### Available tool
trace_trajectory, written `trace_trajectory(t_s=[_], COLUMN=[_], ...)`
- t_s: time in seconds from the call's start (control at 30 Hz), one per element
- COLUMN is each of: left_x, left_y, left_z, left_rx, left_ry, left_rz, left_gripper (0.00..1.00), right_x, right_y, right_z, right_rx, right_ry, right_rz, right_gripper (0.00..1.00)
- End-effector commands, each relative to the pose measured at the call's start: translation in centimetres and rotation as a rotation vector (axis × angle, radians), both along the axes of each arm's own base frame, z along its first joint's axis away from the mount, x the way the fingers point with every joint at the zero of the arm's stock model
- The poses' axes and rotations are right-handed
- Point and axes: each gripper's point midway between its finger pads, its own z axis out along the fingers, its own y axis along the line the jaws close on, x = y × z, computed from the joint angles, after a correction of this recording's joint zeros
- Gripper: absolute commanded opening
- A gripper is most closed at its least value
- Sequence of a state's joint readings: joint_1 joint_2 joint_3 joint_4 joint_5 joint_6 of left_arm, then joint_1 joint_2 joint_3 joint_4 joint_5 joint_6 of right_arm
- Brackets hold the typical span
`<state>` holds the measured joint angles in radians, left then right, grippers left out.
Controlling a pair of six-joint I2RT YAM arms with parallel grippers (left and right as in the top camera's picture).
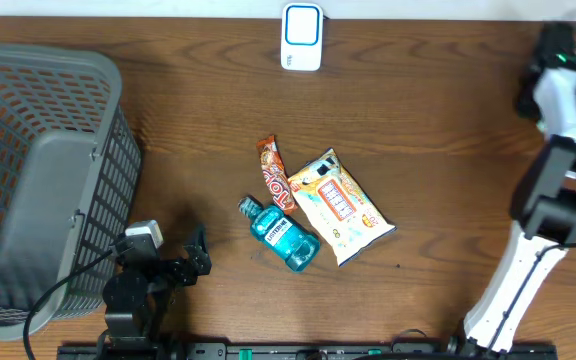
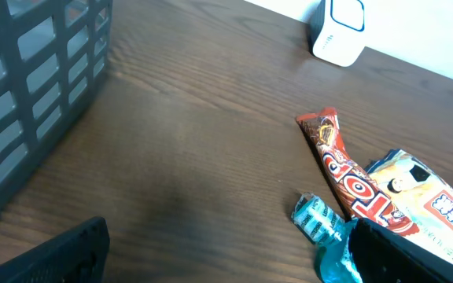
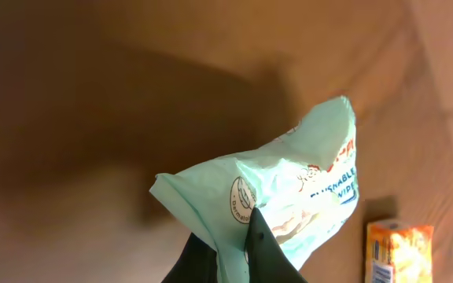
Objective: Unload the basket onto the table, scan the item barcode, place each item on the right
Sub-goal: 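Carry the wipes pack to the right table edge and release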
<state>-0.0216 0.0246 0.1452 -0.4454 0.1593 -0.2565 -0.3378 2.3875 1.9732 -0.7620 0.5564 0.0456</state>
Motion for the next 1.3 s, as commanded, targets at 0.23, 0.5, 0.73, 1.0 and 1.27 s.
trace_trajectory(t_s=[0.23,0.5,0.73,1.0,1.27], left_x=[-0.2,-0.2,-0.2,-0.2,-0.2], left_y=[-0.3,-0.3,-0.3,-0.3,-0.3], left_z=[-1.0,-1.0,-1.0,-1.0,-1.0], left_rx=[0.007,0.007,0.007,0.007,0.007], left_ry=[0.030,0.030,0.030,0.030,0.030], left_rz=[-0.019,-0.019,-0.019,-0.019,-0.019], left_gripper=[0.98,0.98,0.98,0.98,0.98], right_x=[-4.7,0.0,1.4,-1.4,-6.7], right_y=[-6.0,-0.6,11.4,26.9,36.5], right_z=[0.6,11.4,23.1,29.2,32.5], right_rx=[0.140,0.352,0.507,0.548,0.538], right_ry=[-0.137,-0.461,-0.659,-0.621,-0.589], right_rz=[-0.242,-0.135,0.100,0.448,0.651], right_gripper=[0.33,0.72,0.99,0.99,0.99])
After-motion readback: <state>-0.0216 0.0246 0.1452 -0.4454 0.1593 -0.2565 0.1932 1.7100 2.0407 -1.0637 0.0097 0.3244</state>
